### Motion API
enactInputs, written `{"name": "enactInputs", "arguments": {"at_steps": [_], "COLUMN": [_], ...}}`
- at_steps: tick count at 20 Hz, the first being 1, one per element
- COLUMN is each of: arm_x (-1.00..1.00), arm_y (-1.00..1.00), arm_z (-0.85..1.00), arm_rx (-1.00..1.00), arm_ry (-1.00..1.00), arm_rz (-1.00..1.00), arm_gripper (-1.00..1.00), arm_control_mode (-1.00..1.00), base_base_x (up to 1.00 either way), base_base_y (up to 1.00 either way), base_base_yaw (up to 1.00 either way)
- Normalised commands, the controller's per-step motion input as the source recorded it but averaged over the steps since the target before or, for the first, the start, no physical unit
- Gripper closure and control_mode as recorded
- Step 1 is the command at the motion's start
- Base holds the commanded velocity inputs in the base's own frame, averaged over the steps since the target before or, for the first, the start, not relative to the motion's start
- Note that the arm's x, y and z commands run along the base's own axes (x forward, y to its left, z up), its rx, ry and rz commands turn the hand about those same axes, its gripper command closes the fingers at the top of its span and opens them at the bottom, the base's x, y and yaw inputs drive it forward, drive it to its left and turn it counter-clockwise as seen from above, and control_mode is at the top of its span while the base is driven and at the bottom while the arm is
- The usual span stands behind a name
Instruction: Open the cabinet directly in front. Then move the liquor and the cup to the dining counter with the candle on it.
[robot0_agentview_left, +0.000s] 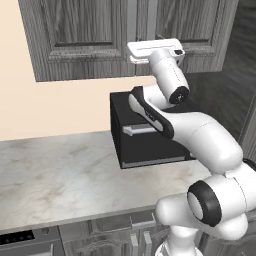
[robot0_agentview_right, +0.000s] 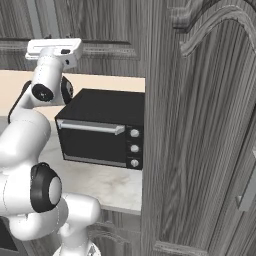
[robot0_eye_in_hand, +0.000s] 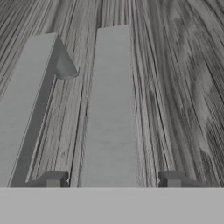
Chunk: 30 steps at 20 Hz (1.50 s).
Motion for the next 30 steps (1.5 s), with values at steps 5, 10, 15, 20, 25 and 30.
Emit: {"name": "enactInputs", "arguments": {"at_steps": [5,10,15,20,25,30], "arm_x": [0.08,0.00,-0.11,-0.82,-0.99,-0.87], "arm_y": [0.02,0.00,0.00,-0.03,-0.07,-0.18], "arm_z": [0.00,0.00,0.00,0.13,0.25,0.26], "arm_rx": [0.00,0.00,0.00,0.00,0.00,0.00], "arm_ry": [0.00,0.00,0.00,0.00,0.03,0.09], "arm_rz": [0.00,0.00,0.00,0.00,0.00,0.00], "arm_gripper": [1.00,1.00,1.00,1.00,1.00,1.00], "arm_control_mode": [-1.00,-1.00,-1.00,-1.00,-1.00,-1.00], "base_base_x": [0.00,0.00,0.00,0.00,0.00,0.00], "base_base_y": [0.00,0.00,0.00,0.00,0.00,0.00], "base_base_yaw": [0.00,0.00,0.00,0.00,0.00,0.00]}}
